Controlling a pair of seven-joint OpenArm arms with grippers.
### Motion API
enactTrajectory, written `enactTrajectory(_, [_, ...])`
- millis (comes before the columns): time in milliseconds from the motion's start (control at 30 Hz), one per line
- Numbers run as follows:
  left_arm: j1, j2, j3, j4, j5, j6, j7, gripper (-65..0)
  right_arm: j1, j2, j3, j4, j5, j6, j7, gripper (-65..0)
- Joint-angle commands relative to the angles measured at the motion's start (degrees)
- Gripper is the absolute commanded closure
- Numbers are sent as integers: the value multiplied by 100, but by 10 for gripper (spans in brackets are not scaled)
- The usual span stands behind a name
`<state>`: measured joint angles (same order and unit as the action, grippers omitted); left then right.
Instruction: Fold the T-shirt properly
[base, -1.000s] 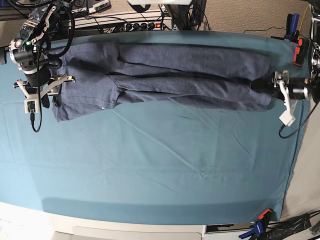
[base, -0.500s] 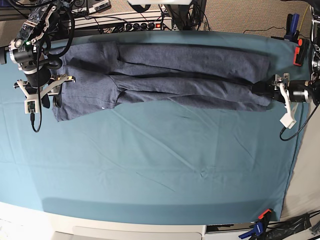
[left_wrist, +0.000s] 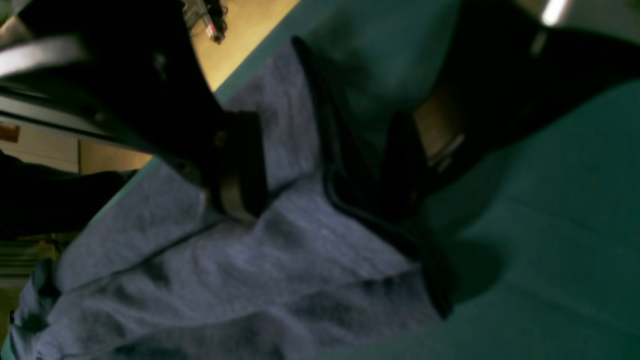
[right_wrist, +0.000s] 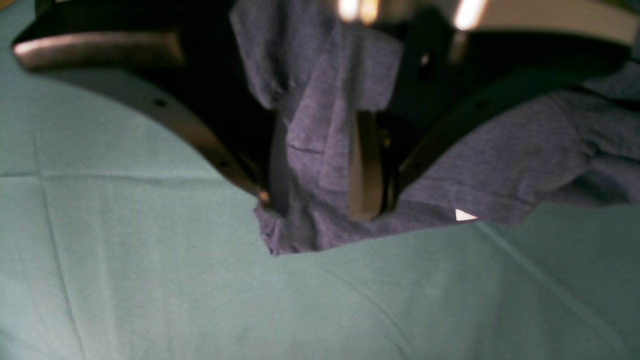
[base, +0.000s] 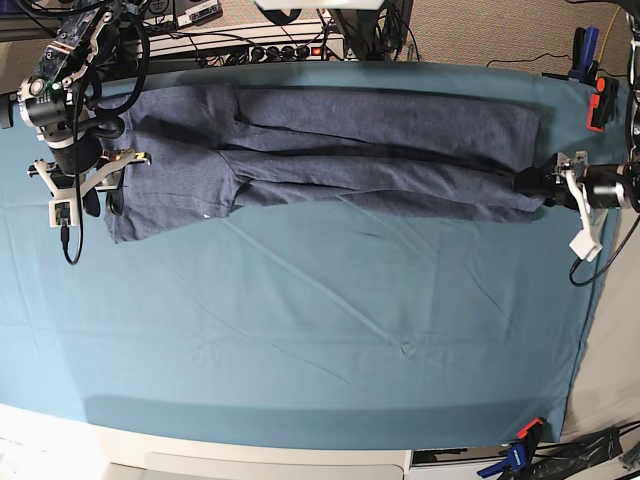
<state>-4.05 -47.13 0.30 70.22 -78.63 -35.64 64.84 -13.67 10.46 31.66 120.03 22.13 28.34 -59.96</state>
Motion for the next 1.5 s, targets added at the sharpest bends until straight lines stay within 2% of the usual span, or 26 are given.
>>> enactTrajectory(0, [-164,-160,-59,50,-105,-15,-85,-379,35,76,31,116,57,-26,127,-215])
enactTrajectory(100, [-354,-160,-59,50,-13,-13,-94,-378,35,76,31,116,57,-26,127,-215])
enactTrajectory(233, [-590,-162,-59,50,389,271,-284,-378,35,76,31,116,57,-26,127,-215])
enactTrajectory(467, [-675,-164,-59,50,544,330,-328,-378,35,76,31,116,55,-26,125,-215])
enactTrajectory(667, [-1080,-164,-59,50,684,334,-400,-378,33,48,28,116,59,-26,125,-215])
enactTrajectory(867, [-1528,-162,-59,50,999,542,-533,-377,35,48,28,116,57,-26,125,-215])
enactTrajectory(1100, [-1062,-157,-59,50,1088,632,-525,-377,33,48,28,116,57,-26,120,-215])
enactTrajectory(1467, [-79,-136,-59,50,789,632,-424,-377,35,48,28,116,57,-26,109,-215])
